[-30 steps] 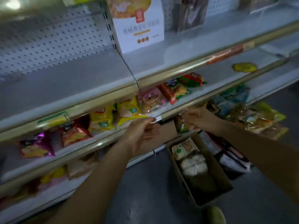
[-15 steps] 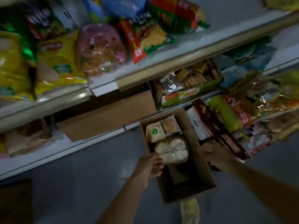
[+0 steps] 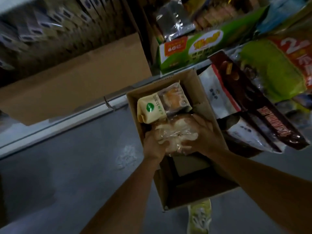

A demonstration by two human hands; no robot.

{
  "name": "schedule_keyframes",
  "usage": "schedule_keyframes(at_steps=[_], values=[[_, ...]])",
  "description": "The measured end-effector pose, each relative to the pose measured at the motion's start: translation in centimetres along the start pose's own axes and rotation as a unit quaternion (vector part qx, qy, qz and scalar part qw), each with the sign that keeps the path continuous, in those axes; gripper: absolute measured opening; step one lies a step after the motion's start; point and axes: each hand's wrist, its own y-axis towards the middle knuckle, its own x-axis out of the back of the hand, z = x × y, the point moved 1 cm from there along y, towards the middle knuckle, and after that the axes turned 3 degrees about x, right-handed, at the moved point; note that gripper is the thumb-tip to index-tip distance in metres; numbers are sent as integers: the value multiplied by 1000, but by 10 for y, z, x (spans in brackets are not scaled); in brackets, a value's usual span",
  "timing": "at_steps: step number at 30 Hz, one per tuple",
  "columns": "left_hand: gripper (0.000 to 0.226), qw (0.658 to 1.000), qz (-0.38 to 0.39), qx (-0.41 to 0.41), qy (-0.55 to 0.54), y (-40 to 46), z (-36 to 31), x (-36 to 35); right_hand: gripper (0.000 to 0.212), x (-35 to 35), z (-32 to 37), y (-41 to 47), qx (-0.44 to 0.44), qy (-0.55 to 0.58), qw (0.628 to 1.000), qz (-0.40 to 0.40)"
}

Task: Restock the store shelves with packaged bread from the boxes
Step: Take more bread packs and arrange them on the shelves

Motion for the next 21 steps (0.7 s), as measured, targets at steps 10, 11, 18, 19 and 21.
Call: schedule_keyframes(at_steps=[10,11,18,19,21], values=[[16,997,-74,-35,-6,-20,-19,24,12,-19,1,8,-38,143,988,-45],[17,997,-70,-42,-17,-26,-22,31,12,-16,3,4,-41,158,986,-44],[9,992,-49,-103,-50,-95,-48,94,30,94,77,-62,34,110,990,-83],[9,991,-45,-97,-75,-105,-55,107,31,110,89,-71,41,97,990,-93],[19,988,-47,-77,-124,-124,-69,135,34,144,115,-87,37,78,992,-94]])
